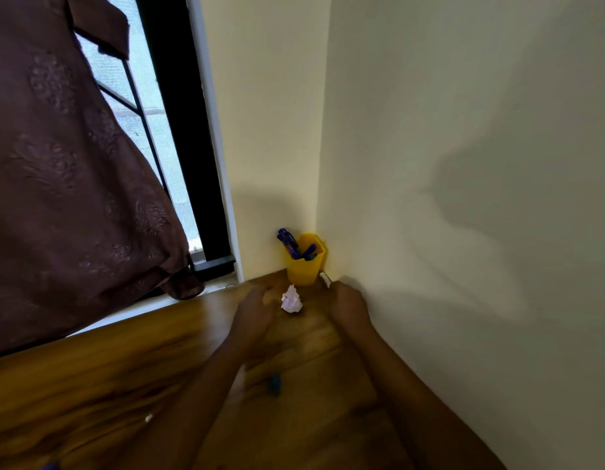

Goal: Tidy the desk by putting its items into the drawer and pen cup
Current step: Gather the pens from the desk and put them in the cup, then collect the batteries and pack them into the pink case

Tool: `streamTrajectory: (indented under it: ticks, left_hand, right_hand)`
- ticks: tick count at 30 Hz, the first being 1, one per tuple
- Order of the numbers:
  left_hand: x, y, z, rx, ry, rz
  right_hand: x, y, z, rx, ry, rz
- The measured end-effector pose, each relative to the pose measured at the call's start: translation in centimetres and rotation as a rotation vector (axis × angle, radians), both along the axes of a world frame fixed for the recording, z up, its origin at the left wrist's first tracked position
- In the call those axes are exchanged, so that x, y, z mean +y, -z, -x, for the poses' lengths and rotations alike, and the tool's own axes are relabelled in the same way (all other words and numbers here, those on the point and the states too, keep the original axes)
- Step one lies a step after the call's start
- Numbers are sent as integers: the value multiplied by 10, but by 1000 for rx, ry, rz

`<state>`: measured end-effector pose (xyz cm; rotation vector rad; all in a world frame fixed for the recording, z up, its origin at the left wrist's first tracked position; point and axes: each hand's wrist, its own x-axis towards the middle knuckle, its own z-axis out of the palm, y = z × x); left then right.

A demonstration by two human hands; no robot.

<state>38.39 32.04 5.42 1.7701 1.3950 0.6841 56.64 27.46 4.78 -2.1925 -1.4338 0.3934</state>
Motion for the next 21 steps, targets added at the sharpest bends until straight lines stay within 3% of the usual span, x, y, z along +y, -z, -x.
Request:
streamTrajectory:
  ticks: [3, 5, 11, 17, 21]
  left_hand:
    - [-24, 39, 28, 489, 55, -183]
    - [-32, 52, 36, 621, 72, -166]
    - [-37, 66, 41, 671, 101, -212]
    - [-37, 66, 41, 666, 75, -242]
    - [-36, 67, 40, 657, 69, -248]
  right_hand:
    - [-7, 18, 5, -214, -103, 113]
    - [-5, 20, 10, -340, -167, 146]
    - [26, 11, 2, -710, -275, 189]
    - [45, 16, -3, -856, -360, 253]
    - [36, 35, 2, -821, -310, 290]
